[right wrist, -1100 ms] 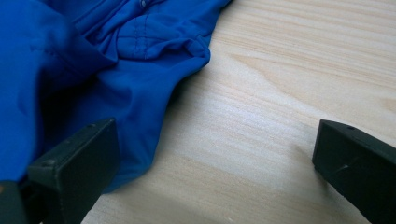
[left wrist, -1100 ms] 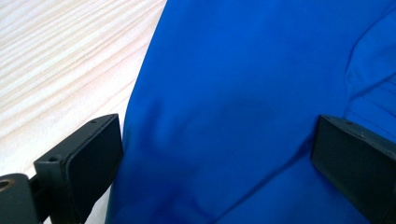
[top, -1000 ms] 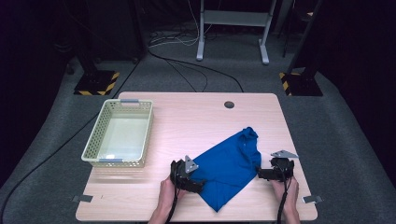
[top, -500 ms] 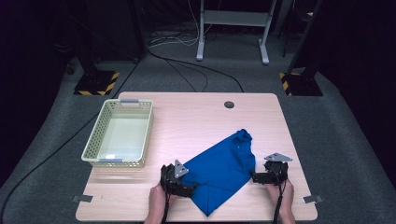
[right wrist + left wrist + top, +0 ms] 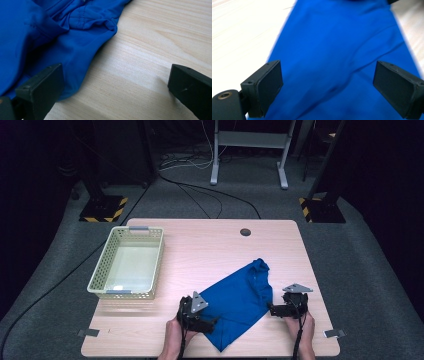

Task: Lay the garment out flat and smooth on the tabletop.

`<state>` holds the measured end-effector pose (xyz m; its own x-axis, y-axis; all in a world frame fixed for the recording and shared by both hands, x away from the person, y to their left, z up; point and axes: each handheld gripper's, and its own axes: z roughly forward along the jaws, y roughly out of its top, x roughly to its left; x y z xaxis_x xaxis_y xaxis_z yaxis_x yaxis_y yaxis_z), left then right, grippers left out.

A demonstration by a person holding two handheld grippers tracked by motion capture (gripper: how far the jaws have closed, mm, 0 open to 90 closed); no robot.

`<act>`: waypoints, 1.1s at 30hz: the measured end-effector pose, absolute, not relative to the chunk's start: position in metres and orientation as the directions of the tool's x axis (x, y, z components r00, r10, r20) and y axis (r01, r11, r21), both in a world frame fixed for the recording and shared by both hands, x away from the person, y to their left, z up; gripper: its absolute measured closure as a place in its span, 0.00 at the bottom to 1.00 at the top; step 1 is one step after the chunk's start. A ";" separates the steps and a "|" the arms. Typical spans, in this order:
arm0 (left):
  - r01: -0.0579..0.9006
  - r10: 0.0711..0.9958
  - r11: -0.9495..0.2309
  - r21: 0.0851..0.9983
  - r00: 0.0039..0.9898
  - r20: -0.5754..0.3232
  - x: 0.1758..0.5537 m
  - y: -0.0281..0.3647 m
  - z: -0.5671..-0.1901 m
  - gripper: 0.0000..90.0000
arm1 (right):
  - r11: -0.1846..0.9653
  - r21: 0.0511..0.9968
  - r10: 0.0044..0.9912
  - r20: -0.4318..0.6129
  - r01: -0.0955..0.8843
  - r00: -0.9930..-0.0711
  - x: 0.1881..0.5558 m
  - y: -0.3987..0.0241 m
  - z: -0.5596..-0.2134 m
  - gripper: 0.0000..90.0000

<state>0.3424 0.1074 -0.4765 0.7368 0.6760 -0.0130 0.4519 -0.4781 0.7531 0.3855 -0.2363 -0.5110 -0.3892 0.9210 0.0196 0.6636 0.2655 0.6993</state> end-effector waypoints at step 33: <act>0.314 0.450 -0.751 0.582 0.887 0.103 0.350 -0.026 -0.484 0.72 | 0.261 0.703 0.921 0.022 0.661 -0.388 0.388 -0.237 -0.511 0.02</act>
<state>0.3497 -0.0260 -0.4837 0.8871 0.4500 0.1026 0.3136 -0.7507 0.5815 0.3878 -0.2368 -0.5108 -0.3878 0.9215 0.0224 0.6612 0.2612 0.7032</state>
